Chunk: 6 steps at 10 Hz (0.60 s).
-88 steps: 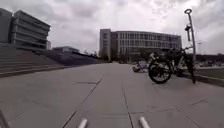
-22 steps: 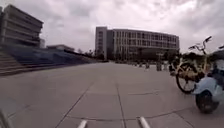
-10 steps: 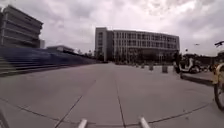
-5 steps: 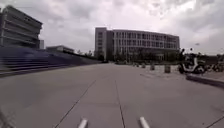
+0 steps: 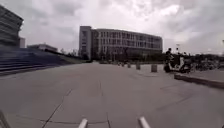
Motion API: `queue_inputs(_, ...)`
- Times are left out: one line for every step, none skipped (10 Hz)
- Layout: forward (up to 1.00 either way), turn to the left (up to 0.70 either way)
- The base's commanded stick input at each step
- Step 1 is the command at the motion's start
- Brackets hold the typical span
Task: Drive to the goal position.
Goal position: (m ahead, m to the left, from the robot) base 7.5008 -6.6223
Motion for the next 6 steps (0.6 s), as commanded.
queue_inputs(0.7,0.0)
queue_inputs(0.7,0.0)
queue_inputs(0.7,0.0)
queue_inputs(0.7,0.0)
queue_inputs(0.7,0.0)
queue_inputs(0.7,0.0)
